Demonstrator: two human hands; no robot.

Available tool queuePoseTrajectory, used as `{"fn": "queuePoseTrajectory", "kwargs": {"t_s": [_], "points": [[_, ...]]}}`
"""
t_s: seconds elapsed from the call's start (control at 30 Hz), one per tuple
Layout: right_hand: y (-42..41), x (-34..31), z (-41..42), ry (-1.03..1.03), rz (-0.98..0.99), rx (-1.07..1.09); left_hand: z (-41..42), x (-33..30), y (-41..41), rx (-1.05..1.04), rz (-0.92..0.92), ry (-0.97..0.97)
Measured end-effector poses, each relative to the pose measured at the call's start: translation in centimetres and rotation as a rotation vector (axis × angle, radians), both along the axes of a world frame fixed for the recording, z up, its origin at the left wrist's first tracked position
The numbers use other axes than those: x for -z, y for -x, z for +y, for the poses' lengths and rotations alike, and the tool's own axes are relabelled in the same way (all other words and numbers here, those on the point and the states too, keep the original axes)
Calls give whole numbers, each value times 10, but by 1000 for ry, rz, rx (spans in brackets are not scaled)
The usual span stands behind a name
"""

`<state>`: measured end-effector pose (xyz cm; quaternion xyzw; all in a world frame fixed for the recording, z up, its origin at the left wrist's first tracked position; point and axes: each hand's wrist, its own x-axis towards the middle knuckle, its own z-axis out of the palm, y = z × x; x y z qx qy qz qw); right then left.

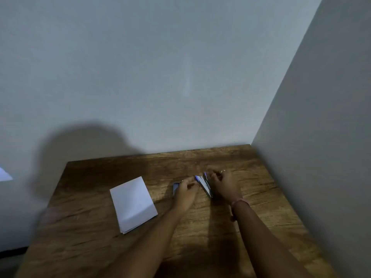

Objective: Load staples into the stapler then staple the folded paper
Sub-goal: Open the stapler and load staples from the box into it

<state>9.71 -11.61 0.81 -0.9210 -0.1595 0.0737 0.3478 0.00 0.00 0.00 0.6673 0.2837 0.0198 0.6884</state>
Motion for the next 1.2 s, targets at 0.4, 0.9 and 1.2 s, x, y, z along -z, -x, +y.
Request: {"fn": "queuePoseTrajectory", "kwargs": {"t_s": [0.4,0.9,1.2], "points": [[2,14,14,62,11,-76,-4,11,1,-84,42,188],[35,-44,10,-386,-228,-81,-9,-45,-2,-240,-287,167],[79,-102,24,-657,-400,105,-24,-99,19,-396,-658,215]]}}
